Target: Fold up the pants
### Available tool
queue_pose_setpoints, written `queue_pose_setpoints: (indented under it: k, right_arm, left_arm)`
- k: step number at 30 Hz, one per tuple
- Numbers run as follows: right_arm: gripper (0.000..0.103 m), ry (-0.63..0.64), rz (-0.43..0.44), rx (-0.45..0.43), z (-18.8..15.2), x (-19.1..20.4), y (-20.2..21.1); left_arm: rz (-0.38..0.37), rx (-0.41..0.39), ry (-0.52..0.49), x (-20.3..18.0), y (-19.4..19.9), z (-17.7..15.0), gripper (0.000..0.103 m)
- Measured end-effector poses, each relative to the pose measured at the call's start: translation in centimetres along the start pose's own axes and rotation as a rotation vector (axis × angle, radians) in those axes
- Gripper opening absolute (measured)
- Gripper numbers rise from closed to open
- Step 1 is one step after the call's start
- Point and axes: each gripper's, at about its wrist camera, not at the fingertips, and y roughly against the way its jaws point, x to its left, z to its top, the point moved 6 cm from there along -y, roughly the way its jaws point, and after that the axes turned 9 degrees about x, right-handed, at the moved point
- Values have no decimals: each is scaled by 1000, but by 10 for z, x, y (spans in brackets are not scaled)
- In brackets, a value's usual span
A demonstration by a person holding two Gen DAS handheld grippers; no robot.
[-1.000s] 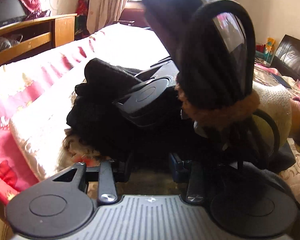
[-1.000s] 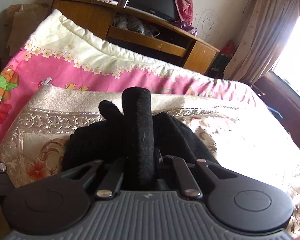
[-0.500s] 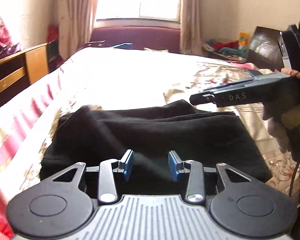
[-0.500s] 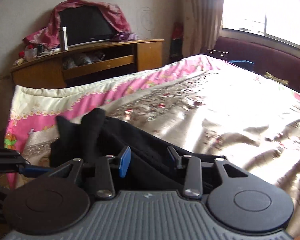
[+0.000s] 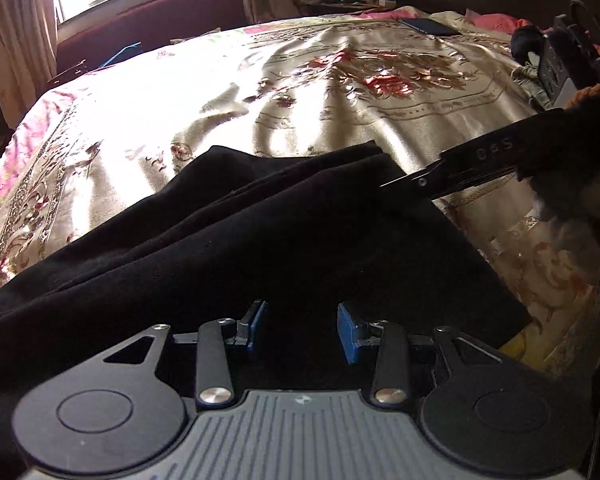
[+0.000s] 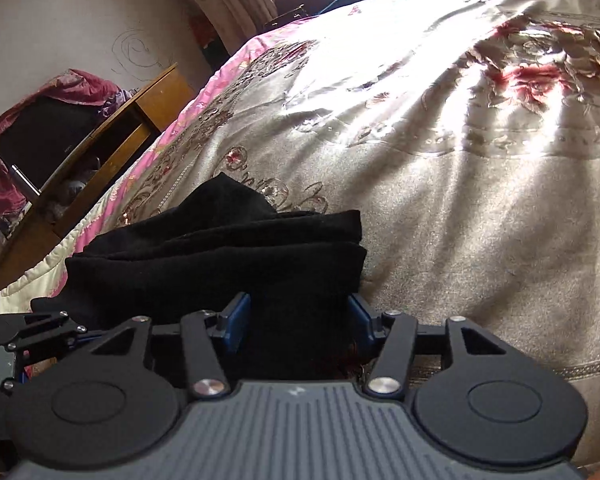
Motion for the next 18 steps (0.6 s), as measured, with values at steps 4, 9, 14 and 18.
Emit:
queue_pose_setpoints:
  k: [4, 9, 14, 18]
  right_arm:
    - [55, -75, 129, 19, -11, -13, 4]
    - [46, -161, 269, 0, 2, -12, -26]
    - [19, -251, 297, 48, 11, -27, -12]
    - [18, -272, 219, 13, 13, -51, 26]
  left_arm:
    - [-1, -2, 6, -1, -5, 2, 52]
    - [-10, -2, 32, 3, -12, 11, 53]
    - [-46, -28, 25, -8, -17, 23, 53]
    - [-135, -82, -57, -44, -23, 48, 53]
